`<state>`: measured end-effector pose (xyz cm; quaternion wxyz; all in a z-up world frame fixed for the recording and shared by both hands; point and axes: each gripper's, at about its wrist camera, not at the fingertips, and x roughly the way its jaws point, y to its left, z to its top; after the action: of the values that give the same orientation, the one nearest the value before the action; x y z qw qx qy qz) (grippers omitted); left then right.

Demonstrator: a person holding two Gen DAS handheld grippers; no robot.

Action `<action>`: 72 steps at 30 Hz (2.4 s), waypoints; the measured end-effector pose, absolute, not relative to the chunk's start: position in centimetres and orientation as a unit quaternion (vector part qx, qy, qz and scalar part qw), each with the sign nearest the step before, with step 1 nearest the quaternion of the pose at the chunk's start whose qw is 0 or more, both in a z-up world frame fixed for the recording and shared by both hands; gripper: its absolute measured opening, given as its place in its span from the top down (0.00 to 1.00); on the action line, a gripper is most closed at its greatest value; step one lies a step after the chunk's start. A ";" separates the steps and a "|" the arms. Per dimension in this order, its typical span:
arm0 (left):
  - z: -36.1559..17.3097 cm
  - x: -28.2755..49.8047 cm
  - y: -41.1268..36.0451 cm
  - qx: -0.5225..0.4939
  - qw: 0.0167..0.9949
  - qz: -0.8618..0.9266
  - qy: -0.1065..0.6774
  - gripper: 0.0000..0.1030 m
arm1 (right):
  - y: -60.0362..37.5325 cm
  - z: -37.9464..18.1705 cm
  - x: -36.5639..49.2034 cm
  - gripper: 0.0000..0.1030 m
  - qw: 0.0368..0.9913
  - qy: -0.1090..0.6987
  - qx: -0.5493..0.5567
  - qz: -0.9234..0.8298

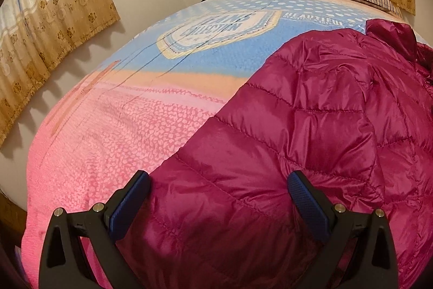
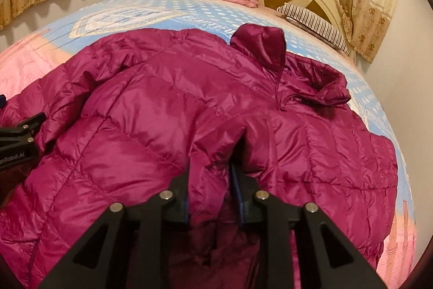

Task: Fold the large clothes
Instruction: 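Lay the held sleeve across the jacket body and open the right tool, then move the left tool to the other sleeve of the jacket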

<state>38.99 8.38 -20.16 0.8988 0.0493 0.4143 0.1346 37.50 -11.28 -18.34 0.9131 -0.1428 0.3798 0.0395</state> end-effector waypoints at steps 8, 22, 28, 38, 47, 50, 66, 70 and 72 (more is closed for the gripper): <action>-20.2 38.8 8.7 0.035 0.902 0.126 0.411 0.01 | -9.9 -18.1 37.5 0.40 0.914 0.375 -0.141 0.056; -19.0 36.9 10.5 0.039 0.903 0.194 0.382 0.01 | -10.3 -13.1 33.5 0.46 0.945 0.301 -0.095 0.080; -20.0 37.7 9.6 0.060 0.896 0.187 0.398 0.01 | -15.7 -16.8 37.6 0.67 0.926 0.371 -0.067 -0.020; -20.5 38.0 8.8 0.078 0.893 0.193 0.399 0.01 | -14.4 -19.5 38.7 0.70 0.915 0.392 -0.092 0.022; -20.6 38.1 9.6 0.047 0.896 0.175 0.405 0.01 | -14.9 -17.3 36.4 0.49 0.927 0.365 -0.082 0.013; -20.5 38.1 9.6 0.044 0.897 0.176 0.404 0.01 | -15.6 -16.2 35.2 0.36 0.937 0.339 -0.084 -0.010; -16.5 31.9 16.1 0.057 0.887 0.242 0.390 0.01 | -15.6 -17.7 35.9 0.36 0.921 0.372 -0.114 0.013; -17.1 29.1 19.8 0.025 0.876 0.251 0.411 0.01 | -17.6 -14.6 33.7 0.33 0.939 0.330 -0.092 0.018; -17.8 28.6 20.3 0.014 0.875 0.245 0.417 0.01 | -20.0 -13.6 34.0 0.33 0.946 0.319 -0.063 -0.004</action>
<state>28.56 20.33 -17.81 0.8751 0.0144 0.4171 0.2452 33.95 -19.96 -13.56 0.9456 -0.0628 0.3192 -0.0041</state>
